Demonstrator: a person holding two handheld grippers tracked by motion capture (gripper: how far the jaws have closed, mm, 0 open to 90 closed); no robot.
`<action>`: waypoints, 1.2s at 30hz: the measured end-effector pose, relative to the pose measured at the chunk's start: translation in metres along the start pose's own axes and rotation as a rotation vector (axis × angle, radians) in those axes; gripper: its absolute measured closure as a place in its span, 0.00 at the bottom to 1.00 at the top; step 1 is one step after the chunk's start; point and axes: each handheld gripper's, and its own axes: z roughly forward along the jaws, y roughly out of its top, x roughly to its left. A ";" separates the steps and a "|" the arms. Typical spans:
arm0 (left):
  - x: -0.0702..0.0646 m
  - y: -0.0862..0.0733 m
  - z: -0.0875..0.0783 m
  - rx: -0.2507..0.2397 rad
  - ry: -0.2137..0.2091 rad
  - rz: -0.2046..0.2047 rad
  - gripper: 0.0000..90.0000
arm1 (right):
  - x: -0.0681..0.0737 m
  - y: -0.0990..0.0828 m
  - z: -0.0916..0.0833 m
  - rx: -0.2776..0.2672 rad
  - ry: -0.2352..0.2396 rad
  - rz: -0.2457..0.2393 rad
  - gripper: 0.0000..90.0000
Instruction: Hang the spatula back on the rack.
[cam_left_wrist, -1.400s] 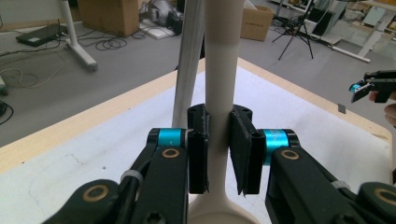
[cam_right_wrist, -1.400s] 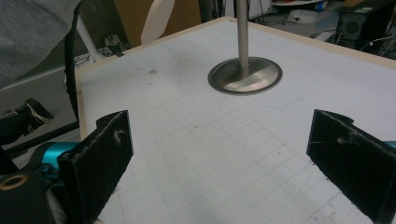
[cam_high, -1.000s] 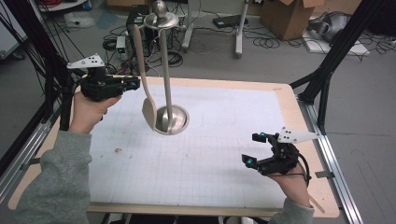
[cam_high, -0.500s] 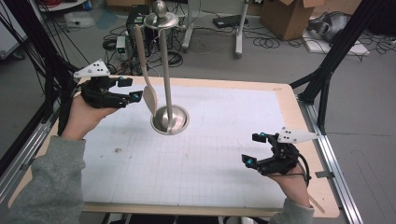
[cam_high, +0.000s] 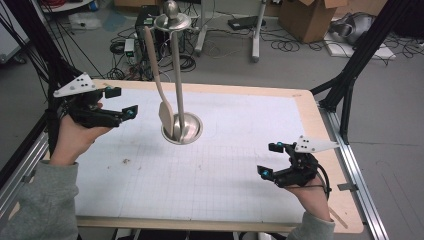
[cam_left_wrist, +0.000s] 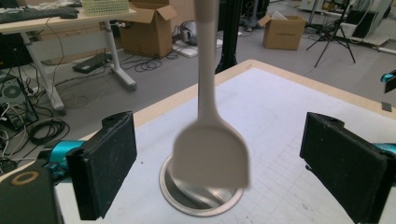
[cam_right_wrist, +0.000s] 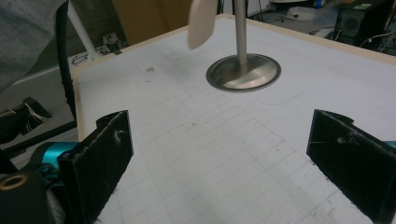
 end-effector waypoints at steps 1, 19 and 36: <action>0.000 -0.002 -0.003 -0.004 0.007 0.002 0.13 | 0.000 0.000 0.000 -0.002 0.000 -0.001 0.07; -0.013 -0.062 -0.045 -0.064 0.117 -0.067 0.13 | 0.000 0.002 0.001 -0.023 -0.019 0.000 0.07; -0.017 -0.098 -0.066 -0.053 0.207 -0.074 0.13 | -0.004 0.002 0.000 -0.051 -0.062 0.021 0.07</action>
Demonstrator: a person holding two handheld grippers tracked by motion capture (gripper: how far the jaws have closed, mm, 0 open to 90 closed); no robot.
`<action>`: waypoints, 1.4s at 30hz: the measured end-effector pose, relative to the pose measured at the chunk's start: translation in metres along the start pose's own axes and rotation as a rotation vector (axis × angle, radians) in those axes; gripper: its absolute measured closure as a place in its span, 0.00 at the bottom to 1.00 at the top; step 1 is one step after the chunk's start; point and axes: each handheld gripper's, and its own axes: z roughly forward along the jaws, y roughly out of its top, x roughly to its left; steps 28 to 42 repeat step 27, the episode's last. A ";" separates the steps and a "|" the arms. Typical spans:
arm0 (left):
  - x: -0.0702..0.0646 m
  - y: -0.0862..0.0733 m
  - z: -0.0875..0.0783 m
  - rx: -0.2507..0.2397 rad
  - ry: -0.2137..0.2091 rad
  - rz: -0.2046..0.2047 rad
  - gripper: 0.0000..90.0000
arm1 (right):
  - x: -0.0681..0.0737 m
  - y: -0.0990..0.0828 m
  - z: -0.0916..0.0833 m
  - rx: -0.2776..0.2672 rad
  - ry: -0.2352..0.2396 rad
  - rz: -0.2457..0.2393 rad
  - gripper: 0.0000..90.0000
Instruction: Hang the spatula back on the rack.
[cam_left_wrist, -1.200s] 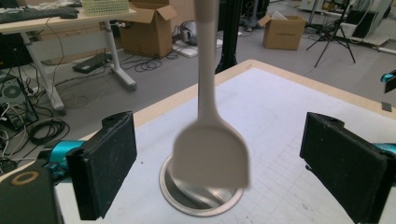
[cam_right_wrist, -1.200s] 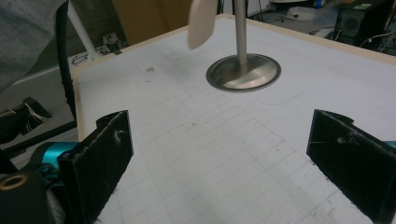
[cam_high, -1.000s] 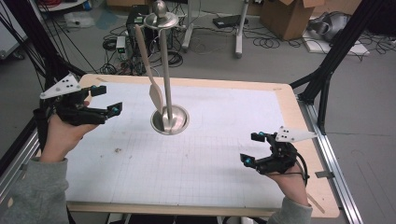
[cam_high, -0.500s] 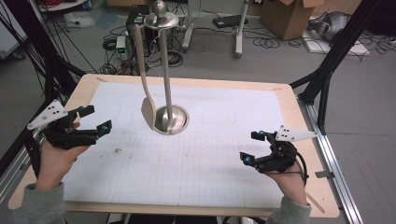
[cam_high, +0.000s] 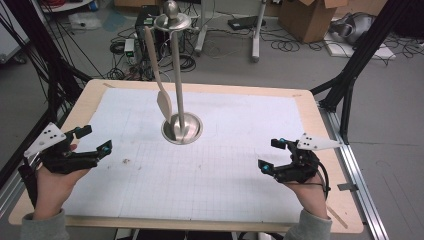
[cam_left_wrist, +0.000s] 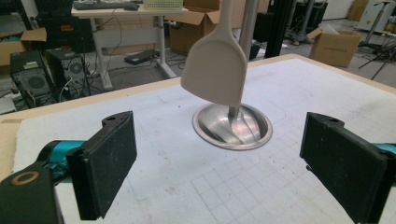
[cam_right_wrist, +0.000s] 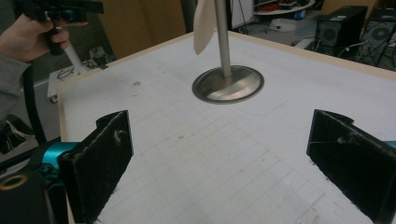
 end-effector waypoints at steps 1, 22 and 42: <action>0.001 -0.001 0.000 -0.004 0.001 -0.003 0.13 | -0.001 0.000 0.000 -0.001 -0.008 0.004 0.07; 0.020 -0.023 -0.008 0.052 0.173 -0.008 0.13 | 0.000 0.001 -0.001 -0.062 -0.096 0.010 0.07; 0.018 -0.024 -0.006 0.054 0.152 -0.011 0.13 | 0.001 0.001 -0.001 -0.071 -0.097 0.005 0.07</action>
